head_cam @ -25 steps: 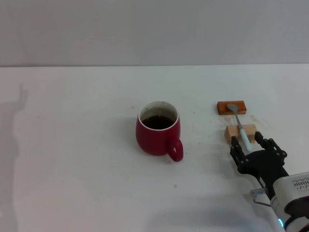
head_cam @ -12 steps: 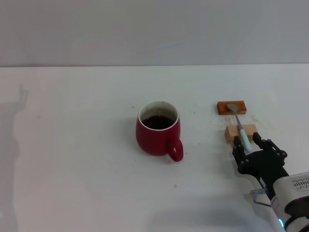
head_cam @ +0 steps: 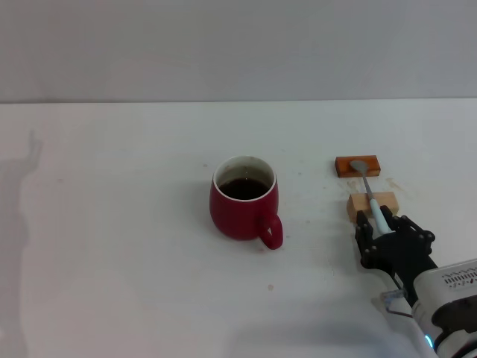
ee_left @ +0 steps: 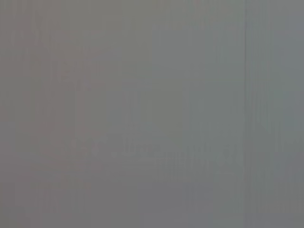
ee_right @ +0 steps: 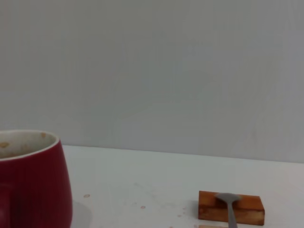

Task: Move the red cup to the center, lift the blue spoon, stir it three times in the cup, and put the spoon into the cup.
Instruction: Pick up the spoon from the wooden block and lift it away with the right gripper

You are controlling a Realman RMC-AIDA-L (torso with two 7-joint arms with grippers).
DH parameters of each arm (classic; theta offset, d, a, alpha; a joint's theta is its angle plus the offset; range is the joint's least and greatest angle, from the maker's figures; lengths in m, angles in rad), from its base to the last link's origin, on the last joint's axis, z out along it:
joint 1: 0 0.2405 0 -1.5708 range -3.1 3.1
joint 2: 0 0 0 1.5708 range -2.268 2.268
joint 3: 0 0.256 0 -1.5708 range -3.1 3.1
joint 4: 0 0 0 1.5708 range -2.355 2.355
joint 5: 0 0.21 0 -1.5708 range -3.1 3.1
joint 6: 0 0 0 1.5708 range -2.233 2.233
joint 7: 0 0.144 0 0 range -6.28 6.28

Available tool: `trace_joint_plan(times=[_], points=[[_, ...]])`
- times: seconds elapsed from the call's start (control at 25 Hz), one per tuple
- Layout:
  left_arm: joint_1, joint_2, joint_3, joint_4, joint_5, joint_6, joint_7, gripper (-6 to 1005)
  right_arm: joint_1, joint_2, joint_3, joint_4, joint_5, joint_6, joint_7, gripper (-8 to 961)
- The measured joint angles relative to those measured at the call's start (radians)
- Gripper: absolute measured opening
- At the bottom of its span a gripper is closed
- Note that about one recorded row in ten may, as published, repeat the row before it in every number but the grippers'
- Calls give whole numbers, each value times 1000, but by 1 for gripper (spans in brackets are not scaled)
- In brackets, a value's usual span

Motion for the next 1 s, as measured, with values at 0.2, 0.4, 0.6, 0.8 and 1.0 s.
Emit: trace_joint_plan(times=[0.2,0.4,0.6,0.8,1.0], points=[[1,0,0,0,-1,0,0,842,6,0,-2,-4,-1,4,0,371],[1,0,0,0,-3,0,-1,842,7,0,1,-5,2,4,0,336],[2,0,0,0,-4,0,-1,842,4,0,2,-6,4,-2,0,308],[3,0,0,0,-6,3,-1,842,1,0,3,-6,5,-3,0,281],[5,0,0,0,-6,7,-1,842,-1,0,6,-4,5,-5,0,271]])
